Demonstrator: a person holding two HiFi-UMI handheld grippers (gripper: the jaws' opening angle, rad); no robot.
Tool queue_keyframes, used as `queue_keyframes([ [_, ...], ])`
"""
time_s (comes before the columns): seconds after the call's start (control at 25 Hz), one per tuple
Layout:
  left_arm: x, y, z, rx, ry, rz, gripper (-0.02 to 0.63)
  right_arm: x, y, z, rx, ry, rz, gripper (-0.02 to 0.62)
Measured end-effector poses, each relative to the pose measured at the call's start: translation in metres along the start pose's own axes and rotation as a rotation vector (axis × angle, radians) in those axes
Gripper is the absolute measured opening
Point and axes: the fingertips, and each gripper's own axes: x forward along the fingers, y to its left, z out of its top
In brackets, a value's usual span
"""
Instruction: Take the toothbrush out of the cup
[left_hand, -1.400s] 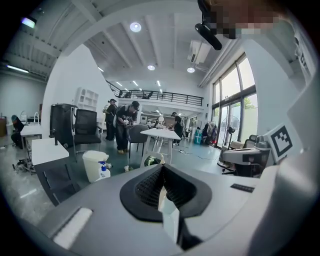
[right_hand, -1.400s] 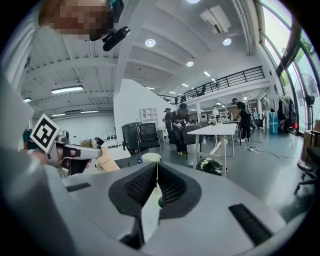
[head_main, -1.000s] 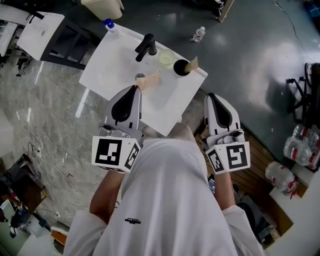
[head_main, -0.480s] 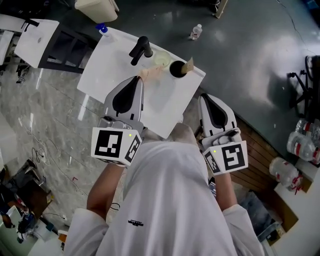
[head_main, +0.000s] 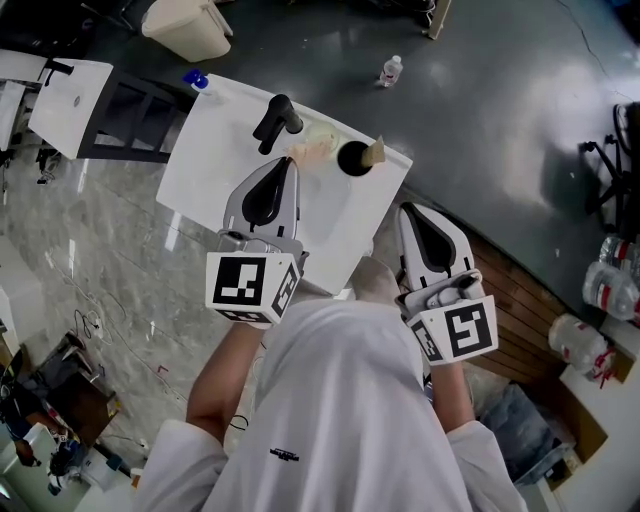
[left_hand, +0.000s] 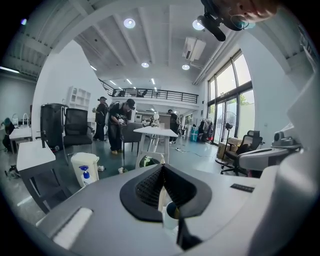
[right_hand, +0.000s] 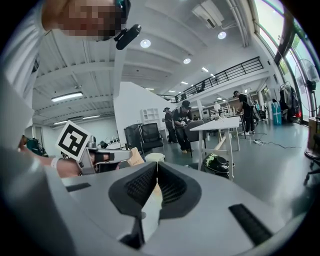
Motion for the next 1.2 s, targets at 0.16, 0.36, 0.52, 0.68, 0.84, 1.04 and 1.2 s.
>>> queue_keyframes([
  [0.16, 0.018, 0.008, -0.011, -0.003, 0.021, 0.011, 0.006, 0.005, -0.011, -0.006, 0.018, 0.012, -0.021, 0.008],
  [0.36, 0.038, 0.012, -0.026, -0.003, 0.053, 0.025, 0.006, 0.004, -0.023, -0.018, 0.046, 0.042, -0.038, 0.008],
  [0.52, 0.052, 0.017, -0.041, -0.003, 0.082, 0.034, 0.006, 0.006, -0.029, -0.028, 0.064, 0.067, -0.047, 0.008],
  [0.68, 0.064, 0.020, -0.057, 0.001, 0.112, 0.038, 0.006, 0.008, -0.037, -0.038, 0.080, 0.086, -0.056, 0.008],
  [0.84, 0.076, 0.023, -0.072, -0.005, 0.141, 0.035, 0.006, 0.012, -0.044, -0.047, 0.093, 0.104, -0.062, 0.008],
  [1.04, 0.087, 0.027, -0.086, -0.014, 0.169, 0.030, 0.006, 0.018, -0.048, -0.054, 0.110, 0.116, -0.066, 0.008],
  [1.2, 0.095, 0.033, -0.095, -0.029, 0.184, 0.036, 0.006, 0.022, -0.050, -0.056, 0.118, 0.119, -0.066, 0.008],
])
